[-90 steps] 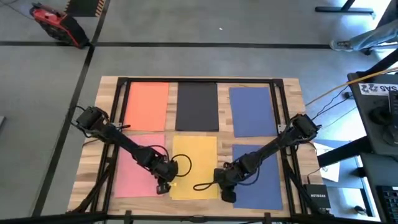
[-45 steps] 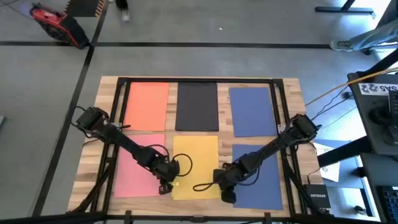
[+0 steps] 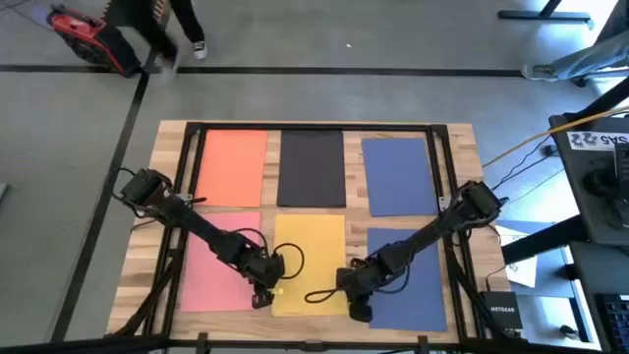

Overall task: Organize paper
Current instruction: Stack the yellow color paper on top of the other yellow color paper, then stack the blue color paper on top of the other blue color paper

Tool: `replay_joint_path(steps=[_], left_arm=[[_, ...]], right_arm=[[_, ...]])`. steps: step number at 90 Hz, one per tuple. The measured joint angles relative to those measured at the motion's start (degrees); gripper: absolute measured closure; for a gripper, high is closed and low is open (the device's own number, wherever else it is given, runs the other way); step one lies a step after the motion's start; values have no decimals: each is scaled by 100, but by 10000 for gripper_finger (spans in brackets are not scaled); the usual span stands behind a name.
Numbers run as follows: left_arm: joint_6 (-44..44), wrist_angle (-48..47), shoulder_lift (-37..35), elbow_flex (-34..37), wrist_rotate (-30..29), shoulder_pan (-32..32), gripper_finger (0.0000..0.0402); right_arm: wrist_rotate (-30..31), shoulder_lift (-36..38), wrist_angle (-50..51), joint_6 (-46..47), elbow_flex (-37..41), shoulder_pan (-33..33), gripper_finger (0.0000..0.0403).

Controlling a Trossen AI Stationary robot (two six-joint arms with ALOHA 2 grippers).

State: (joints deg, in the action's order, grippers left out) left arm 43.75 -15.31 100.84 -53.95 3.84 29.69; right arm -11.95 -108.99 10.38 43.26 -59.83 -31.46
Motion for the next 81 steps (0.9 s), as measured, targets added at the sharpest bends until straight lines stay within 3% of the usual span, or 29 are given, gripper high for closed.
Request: replay_joint_path(steps=[20,53,81], left_arm=[[-17,-30,0,0,-2,0,402],[129,54,-110,0,-26,-11,402],[24,175,-829,0,-489,-104,402]], right_arm=[[-307,0,892,-95,-279,-7,403],[346,9,2515,-779,-1392,-2,403],[600,265,3162,-1235,-1530,-2,403]])
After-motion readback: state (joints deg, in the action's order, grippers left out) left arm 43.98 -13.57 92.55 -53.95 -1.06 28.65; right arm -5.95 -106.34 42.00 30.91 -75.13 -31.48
